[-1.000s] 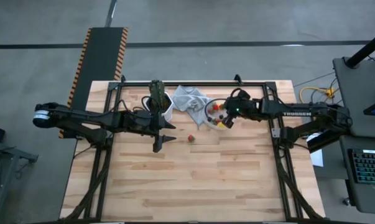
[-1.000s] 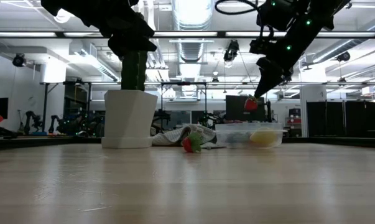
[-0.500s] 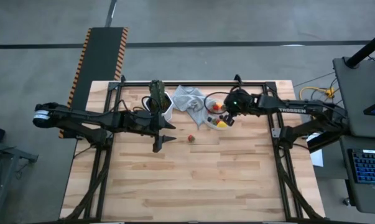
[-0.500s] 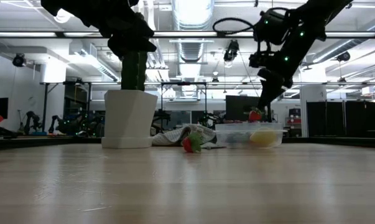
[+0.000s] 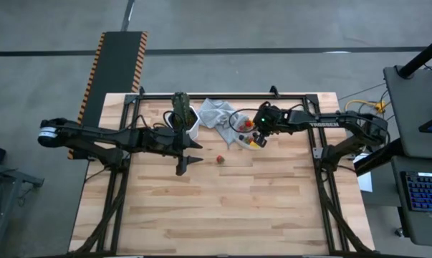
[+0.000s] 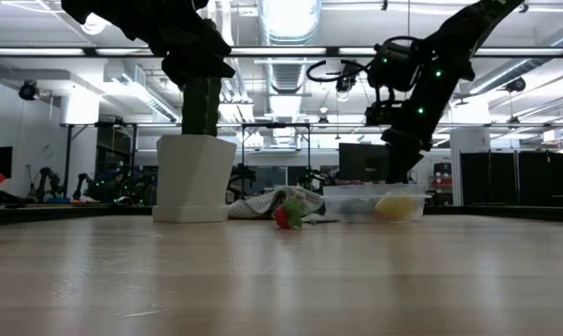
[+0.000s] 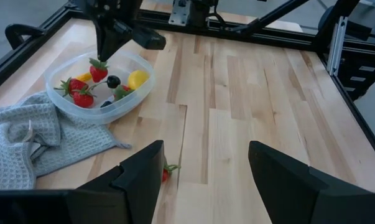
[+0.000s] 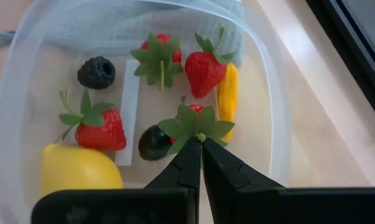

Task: Pick and placing Produce into tupperware
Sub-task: Put the bottom strawberry into the transparent bin

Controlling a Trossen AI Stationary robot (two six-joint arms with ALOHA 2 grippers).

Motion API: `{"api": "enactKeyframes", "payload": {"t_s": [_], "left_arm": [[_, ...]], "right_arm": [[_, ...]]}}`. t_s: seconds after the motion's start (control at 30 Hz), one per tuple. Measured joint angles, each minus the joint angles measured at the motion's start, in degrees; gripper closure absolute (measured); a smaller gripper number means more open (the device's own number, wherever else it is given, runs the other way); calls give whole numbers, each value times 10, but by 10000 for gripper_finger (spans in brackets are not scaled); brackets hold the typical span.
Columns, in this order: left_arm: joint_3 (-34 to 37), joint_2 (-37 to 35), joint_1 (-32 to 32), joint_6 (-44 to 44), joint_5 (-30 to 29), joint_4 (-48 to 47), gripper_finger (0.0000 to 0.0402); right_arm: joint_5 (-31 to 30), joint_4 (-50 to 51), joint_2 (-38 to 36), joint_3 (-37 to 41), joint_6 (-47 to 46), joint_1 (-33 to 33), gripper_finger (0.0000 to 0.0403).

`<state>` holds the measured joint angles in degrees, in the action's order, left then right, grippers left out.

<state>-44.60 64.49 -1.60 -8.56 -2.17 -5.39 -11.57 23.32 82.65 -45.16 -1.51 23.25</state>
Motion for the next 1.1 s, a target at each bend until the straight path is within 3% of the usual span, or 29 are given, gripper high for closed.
{"api": "enactKeyframes", "payload": {"t_s": [0.53,1.1], "left_arm": [[0,0,0,0,0,-3,180],[0,0,0,0,0,-3,180]], "right_arm": [[2,3,55,-45,18,1,394],[6,4,49,-42,8,3,394]]}}
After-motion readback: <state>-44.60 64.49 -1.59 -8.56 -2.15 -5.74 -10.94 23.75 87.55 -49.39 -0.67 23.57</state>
